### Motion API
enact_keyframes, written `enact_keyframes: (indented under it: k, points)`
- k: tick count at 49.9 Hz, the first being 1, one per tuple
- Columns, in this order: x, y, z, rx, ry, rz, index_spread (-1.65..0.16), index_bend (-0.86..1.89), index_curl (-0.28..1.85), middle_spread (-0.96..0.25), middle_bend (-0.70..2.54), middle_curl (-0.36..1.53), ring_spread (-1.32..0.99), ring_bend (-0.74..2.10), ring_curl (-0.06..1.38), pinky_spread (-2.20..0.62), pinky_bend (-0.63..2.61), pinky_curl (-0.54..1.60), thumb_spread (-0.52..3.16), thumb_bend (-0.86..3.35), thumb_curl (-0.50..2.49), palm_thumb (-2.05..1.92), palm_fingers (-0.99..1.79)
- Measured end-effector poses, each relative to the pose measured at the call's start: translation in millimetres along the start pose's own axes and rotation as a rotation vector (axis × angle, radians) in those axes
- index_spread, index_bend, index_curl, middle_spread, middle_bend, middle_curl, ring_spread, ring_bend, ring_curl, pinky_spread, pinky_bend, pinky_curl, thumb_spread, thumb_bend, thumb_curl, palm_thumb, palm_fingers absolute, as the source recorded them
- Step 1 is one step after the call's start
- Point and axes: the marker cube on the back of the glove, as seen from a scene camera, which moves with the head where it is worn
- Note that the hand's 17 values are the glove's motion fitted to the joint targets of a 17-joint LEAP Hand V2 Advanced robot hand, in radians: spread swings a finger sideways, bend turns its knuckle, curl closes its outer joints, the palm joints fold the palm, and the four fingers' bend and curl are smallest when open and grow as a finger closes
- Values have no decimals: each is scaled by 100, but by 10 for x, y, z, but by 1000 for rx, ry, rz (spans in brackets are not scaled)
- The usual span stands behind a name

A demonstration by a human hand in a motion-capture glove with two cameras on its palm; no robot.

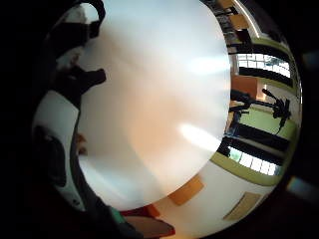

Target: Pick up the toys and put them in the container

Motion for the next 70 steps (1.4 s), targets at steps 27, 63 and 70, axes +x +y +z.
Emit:
enact_keyframes:
  k: [27,63,70]
  points:
    - [-842,994,-801,340,-23,-302,-43,52,70,-38,52,38,-44,92,44,-46,95,32,78,16,70,64,113]
    - [-3556,3155,-1570,341,-75,-818,-42,49,90,-44,40,50,-48,88,46,-48,95,37,49,6,96,59,98]
    - [-3512,3144,-1489,218,-16,-816,-45,25,89,-33,12,43,-35,82,45,-40,114,44,68,2,96,50,47]
